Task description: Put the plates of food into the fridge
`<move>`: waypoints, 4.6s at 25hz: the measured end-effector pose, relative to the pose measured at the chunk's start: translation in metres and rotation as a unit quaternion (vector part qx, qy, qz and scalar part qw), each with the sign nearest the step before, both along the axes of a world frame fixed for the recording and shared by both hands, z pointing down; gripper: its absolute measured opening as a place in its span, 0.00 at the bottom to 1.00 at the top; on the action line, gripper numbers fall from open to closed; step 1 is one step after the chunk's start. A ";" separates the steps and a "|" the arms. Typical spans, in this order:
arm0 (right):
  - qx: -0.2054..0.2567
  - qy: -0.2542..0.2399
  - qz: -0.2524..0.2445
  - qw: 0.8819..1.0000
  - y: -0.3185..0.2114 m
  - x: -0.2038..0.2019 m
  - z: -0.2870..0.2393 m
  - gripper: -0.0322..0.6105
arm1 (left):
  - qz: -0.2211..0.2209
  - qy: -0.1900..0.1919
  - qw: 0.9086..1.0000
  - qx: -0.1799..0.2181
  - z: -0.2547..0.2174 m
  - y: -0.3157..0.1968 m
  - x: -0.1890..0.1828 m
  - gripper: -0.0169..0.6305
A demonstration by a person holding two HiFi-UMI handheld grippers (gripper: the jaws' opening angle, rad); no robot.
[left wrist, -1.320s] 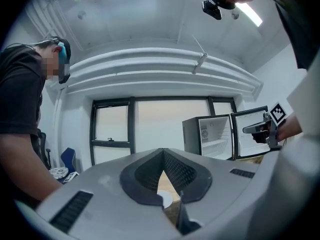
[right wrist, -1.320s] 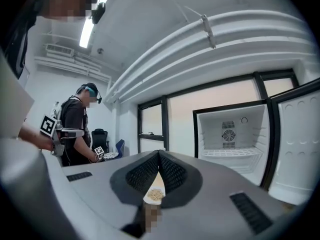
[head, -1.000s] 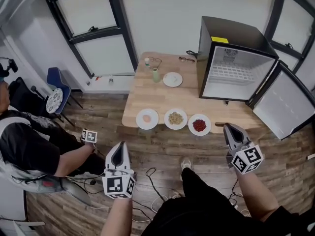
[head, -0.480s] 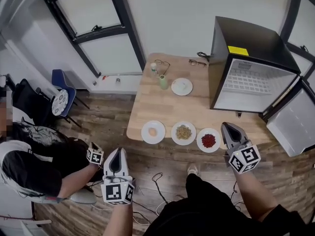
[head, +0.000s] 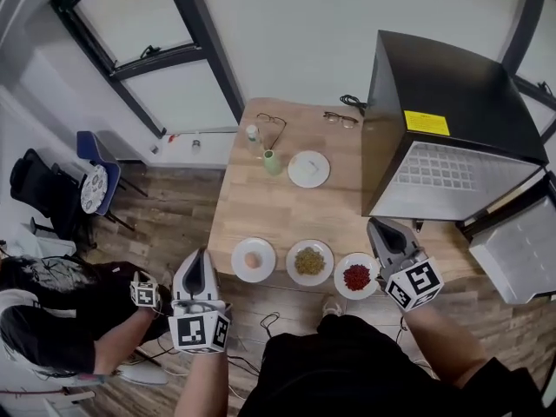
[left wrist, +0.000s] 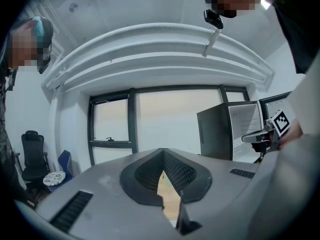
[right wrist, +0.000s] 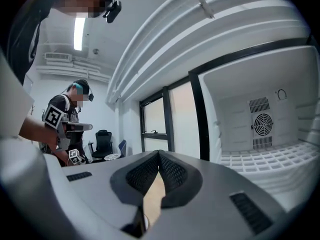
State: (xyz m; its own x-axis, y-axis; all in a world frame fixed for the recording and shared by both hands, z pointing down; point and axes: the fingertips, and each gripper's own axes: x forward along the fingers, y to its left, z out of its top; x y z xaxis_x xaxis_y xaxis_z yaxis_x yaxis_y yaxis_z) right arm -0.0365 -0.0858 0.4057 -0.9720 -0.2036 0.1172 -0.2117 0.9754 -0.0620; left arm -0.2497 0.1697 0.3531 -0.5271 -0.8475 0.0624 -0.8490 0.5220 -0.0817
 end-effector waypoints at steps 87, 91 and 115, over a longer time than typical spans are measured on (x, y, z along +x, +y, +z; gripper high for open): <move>-0.455 -0.155 0.411 0.774 0.064 0.146 0.277 0.11 | 0.366 0.000 0.925 -0.104 0.116 -0.148 0.062 0.03; -0.454 -0.163 0.414 0.772 0.058 0.145 0.264 0.10 | 0.374 -0.007 0.922 -0.098 0.116 -0.148 0.059 0.03; -0.423 -0.258 0.396 0.773 -0.023 0.202 0.138 0.10 | 0.388 -0.001 0.921 -0.047 0.071 -0.226 0.117 0.03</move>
State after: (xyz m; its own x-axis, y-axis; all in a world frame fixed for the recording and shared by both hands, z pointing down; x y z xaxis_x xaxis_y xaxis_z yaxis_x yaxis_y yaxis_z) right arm 0.1658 -0.1091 0.5436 -0.5430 -0.8216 0.1732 -0.4570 0.1161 -0.8819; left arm -0.1328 -0.0564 0.4239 0.2340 -0.9599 0.1543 -0.9633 -0.2504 -0.0968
